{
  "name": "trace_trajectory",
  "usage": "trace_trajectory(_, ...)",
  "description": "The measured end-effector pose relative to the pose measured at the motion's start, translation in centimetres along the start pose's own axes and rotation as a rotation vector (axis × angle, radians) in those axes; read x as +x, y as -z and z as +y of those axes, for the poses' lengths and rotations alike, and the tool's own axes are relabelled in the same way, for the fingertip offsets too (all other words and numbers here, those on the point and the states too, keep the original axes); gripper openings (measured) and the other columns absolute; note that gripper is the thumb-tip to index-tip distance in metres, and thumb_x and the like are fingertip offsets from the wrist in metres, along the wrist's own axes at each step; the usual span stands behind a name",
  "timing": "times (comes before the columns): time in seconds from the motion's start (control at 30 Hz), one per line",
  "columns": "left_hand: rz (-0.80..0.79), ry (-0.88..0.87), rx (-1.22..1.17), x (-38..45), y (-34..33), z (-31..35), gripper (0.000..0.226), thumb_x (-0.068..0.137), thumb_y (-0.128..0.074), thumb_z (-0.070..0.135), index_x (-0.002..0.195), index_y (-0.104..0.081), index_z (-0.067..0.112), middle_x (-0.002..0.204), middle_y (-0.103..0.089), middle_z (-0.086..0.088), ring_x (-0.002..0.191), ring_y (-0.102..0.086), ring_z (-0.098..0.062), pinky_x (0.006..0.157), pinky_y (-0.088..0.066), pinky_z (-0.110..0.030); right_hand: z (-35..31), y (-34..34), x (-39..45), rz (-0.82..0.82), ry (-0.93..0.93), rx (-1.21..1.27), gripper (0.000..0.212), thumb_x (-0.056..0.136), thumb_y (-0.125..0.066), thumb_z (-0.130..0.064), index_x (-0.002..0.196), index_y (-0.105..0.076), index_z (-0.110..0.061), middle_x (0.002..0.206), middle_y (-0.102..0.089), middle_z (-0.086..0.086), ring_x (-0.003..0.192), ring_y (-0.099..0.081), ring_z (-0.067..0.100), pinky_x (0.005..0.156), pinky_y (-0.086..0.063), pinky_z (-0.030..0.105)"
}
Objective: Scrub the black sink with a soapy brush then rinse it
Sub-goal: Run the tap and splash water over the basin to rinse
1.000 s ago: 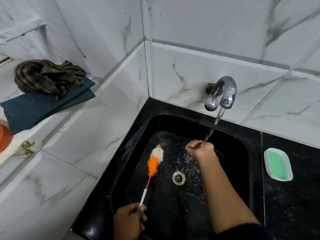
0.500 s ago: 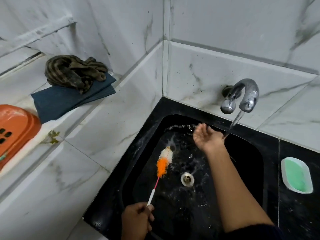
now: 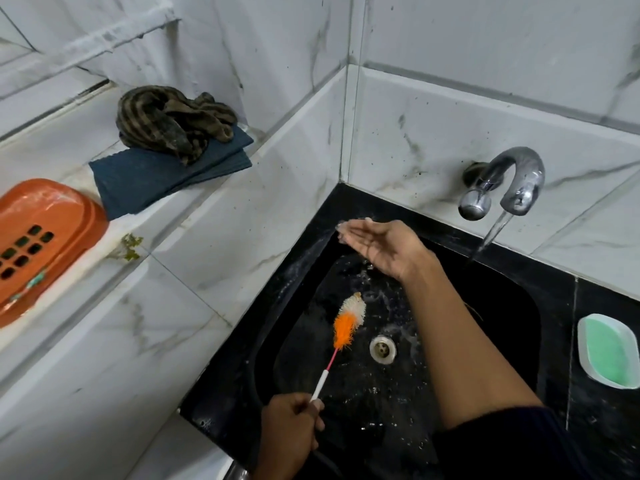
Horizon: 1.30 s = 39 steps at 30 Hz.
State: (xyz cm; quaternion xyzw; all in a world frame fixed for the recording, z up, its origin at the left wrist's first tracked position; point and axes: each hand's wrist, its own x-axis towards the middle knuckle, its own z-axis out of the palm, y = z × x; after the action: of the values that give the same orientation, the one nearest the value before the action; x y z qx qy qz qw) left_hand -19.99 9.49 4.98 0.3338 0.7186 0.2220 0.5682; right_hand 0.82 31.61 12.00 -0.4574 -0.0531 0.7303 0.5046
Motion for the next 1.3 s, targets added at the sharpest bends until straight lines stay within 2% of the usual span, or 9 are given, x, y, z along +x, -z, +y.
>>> trace_trajectory(0.23,0.023,-0.024,0.011,0.0,0.4,-0.1,0.022,0.091,-0.064,0.004,0.070,-0.073,0.006,0.053,-0.065,-0.012,0.033,-0.046,-0.017,0.037,-0.034,-0.021,2.3,4.6,-0.8,0.271,-0.045,0.274,0.027,0.099,-0.042,-0.011,0.093,-0.064,0.003,0.091,-0.069,0.016,0.084,-0.067,0.024,0.075,-0.056,0.032)
trace_trajectory(0.37,0.029,-0.039,0.021,0.1,0.3,-0.3,0.022,0.091,-0.064,0.005,0.071,-0.074,0.007,0.052,-0.065,-0.010,0.034,-0.047,-0.016,0.038,-0.036,-0.023,3.0,10.6,-1.0,0.431,0.028,0.594,0.035,0.094,-0.023,-0.014,0.064,-0.040,-0.018,0.052,-0.042,-0.001,0.046,-0.034,0.012,0.048,-0.026,0.022)
trace_trajectory(0.6,0.006,-0.021,0.023,-0.2,-0.2,-0.2,0.020,0.092,-0.063,0.005,0.075,-0.073,0.006,0.052,-0.064,-0.009,0.035,-0.047,-0.017,0.040,-0.037,-0.023,2.1,9.2,-0.1,0.482,0.141,0.468,0.034,0.097,-0.020,-0.012,0.080,-0.049,-0.015,0.057,-0.051,0.002,0.046,-0.046,0.012,0.042,-0.037,0.016)
trace_trajectory(0.67,0.008,-0.025,0.025,-0.4,-0.2,-0.1,0.021,0.092,-0.063,0.004,0.074,-0.073,0.007,0.052,-0.064,-0.009,0.035,-0.047,-0.017,0.041,-0.037,-0.023,2.0,6.4,0.6,0.336,0.133,0.363,0.034,0.102,-0.026,-0.010,0.109,-0.057,0.001,0.090,-0.069,0.018,0.077,-0.069,0.025,0.062,-0.060,0.030)
trace_trajectory(0.73,0.020,-0.029,0.025,-0.5,-0.1,-0.1,0.021,0.092,-0.063,0.004,0.074,-0.073,0.007,0.052,-0.064,-0.008,0.035,-0.046,-0.016,0.041,-0.038,-0.023,2.1,2.9,0.3,0.147,0.039,0.183,0.035,0.102,-0.033,-0.009,0.118,-0.056,0.013,0.113,-0.065,0.029,0.104,-0.066,0.035,0.090,-0.055,0.039)
trace_trajectory(0.87,0.031,-0.031,0.021,-0.4,-0.1,0.0,0.021,0.092,-0.063,0.005,0.074,-0.073,0.006,0.052,-0.064,-0.008,0.036,-0.047,-0.015,0.042,-0.039,-0.023,2.9,-2.0,-0.8,-0.102,-0.087,-0.056,0.036,0.099,-0.038,-0.008,0.117,-0.056,0.017,0.118,-0.062,0.031,0.111,-0.062,0.039,0.101,-0.048,0.043)
trace_trajectory(1.03,0.040,-0.036,0.007,-0.1,0.0,0.4,0.022,0.092,-0.062,0.005,0.072,-0.072,0.005,0.053,-0.064,-0.008,0.036,-0.048,-0.015,0.041,-0.038,-0.022,3.3,0.8,-0.9,0.140,-0.096,0.118,0.032,0.100,-0.040,-0.013,0.102,-0.064,0.008,0.092,-0.071,0.024,0.089,-0.069,0.030,0.079,-0.057,0.035)
trace_trajectory(1.13,0.034,-0.061,0.017,0.0,0.0,0.7,0.026,0.092,-0.061,0.007,0.068,-0.069,0.001,0.053,-0.063,-0.008,0.037,-0.047,-0.016,0.043,-0.038,-0.023,2.7,5.2,-0.3,0.335,-0.017,0.469,0.034,0.098,-0.032,-0.013,0.072,-0.055,-0.011,0.057,-0.057,0.004,0.054,-0.051,0.015,0.051,-0.039,0.024)
trace_trajectory(1.3,0.022,-0.091,0.064,0.7,0.1,1.4,0.029,0.093,-0.062,0.010,0.066,-0.070,0.003,0.055,-0.066,-0.008,0.037,-0.050,-0.015,0.044,-0.040,-0.022,2.3,9.6,-1.2,0.340,0.113,0.746,0.040,0.094,-0.016,-0.018,0.059,-0.036,-0.019,0.052,-0.034,-0.004,0.045,-0.028,0.011,0.051,-0.020,0.022)
